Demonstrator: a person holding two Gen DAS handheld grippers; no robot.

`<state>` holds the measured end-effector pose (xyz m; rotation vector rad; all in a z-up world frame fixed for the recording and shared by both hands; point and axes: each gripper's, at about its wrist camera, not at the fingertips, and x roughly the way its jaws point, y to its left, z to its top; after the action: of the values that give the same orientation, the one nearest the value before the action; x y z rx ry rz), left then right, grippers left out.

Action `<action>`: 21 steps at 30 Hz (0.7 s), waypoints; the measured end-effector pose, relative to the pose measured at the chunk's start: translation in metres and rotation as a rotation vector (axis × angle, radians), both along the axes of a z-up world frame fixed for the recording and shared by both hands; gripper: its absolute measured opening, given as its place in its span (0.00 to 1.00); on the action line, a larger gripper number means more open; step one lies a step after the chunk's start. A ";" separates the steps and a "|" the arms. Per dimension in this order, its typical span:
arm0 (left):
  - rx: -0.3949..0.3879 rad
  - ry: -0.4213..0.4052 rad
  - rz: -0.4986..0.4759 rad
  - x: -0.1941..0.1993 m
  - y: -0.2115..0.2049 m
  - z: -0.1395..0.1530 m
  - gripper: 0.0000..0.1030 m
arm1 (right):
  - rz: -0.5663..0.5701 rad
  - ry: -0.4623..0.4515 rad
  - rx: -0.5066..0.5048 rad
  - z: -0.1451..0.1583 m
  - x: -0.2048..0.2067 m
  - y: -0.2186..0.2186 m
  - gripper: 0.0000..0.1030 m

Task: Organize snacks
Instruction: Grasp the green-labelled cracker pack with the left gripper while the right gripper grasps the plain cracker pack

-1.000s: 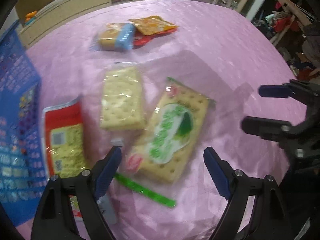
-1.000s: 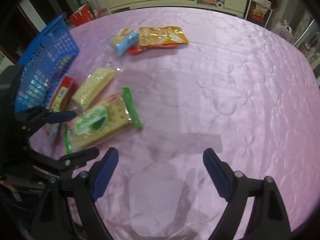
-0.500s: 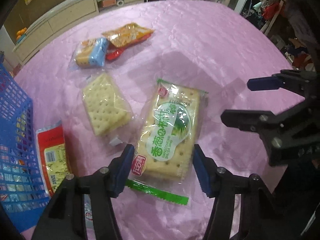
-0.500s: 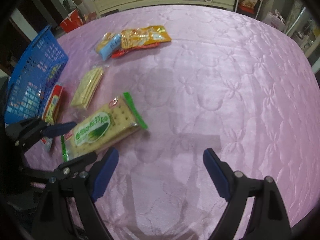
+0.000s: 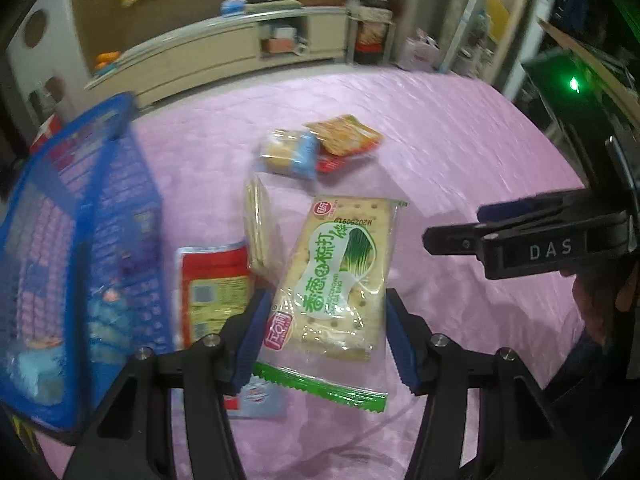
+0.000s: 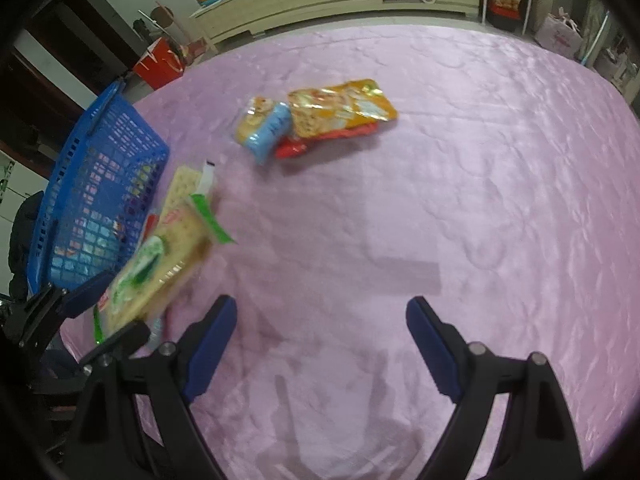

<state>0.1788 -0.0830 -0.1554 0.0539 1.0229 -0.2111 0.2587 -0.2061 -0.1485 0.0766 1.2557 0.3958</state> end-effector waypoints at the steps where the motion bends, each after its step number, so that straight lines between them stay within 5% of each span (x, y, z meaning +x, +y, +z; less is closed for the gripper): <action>1: -0.003 -0.006 0.024 0.000 0.007 0.003 0.53 | 0.006 0.000 0.000 0.001 0.002 0.005 0.87; 14: -0.085 -0.147 0.004 -0.015 0.034 0.083 0.53 | 0.040 -0.035 -0.002 0.021 0.007 0.044 0.87; 21: -0.051 -0.207 0.128 -0.015 0.094 0.104 0.53 | 0.069 -0.033 0.007 0.020 0.013 0.078 0.87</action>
<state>0.1643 0.0106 -0.0519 -0.0358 0.8107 -0.1118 0.2718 -0.1283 -0.1284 0.0328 1.2268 0.4590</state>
